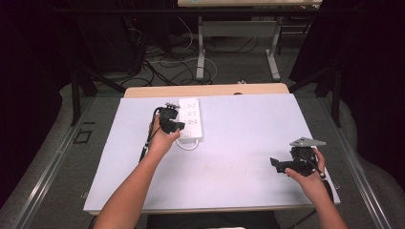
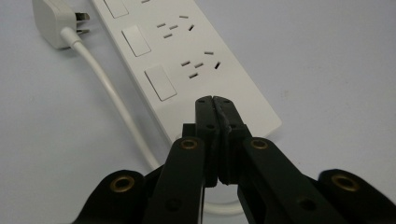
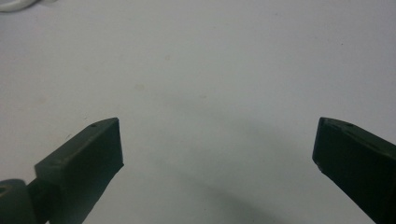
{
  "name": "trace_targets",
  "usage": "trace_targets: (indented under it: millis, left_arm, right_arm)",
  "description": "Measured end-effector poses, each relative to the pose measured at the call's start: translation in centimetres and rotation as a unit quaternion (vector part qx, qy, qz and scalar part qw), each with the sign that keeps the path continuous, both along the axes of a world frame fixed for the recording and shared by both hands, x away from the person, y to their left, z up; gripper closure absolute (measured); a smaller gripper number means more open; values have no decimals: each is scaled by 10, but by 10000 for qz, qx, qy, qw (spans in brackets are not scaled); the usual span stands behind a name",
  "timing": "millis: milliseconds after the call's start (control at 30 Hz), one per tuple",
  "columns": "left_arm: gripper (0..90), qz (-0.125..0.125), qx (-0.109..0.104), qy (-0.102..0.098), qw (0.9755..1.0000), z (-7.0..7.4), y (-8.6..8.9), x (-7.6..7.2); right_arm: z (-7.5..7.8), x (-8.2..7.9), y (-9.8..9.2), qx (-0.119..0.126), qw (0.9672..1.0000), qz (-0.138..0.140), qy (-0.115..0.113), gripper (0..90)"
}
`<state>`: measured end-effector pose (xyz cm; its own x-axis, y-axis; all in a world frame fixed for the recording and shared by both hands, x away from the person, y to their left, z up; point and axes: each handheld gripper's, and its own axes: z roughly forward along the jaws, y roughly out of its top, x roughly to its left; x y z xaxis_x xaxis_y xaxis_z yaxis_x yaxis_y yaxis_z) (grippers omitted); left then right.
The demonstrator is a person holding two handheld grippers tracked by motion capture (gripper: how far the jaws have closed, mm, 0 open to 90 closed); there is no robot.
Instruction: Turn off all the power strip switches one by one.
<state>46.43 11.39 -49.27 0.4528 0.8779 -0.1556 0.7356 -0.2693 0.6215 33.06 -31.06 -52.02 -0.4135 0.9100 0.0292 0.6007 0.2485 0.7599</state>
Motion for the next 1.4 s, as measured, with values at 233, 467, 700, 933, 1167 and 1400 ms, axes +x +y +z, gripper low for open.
trace_targets:
  millis: [233, 467, 700, 933, 1167, 1400]
  left_arm:
    - [900, -12, 118, 27, 9999, -7, -4, 3]
    - [900, 47, 187, 86, 9998, -12, -6, 6]
    - [900, 32, 259, 164, 9995, -17, -9, 9]
    - [900, -54, 358, 232, 9991, -21, -13, 9]
    - [900, -75, 395, 325, 9987, -24, -15, 8]
    - [900, -41, 357, 412, 9985, -25, -14, 9]
  right_arm:
    - [-1, 0, 0, -3, 10000, 16, 13, 10]
    - [-1, 0, 1, 16, 10000, 4, 40, 11]
    - [-2, 1, 1, 10, 10000, 23, 35, 10]
    - [-2, 1, 1, -2, 10000, 5, 41, 10]
    - [-3, 1, 1, -17, 10000, 1, 44, 10]
    - [-3, 1, 1, -13, 10000, 21, 59, 10]
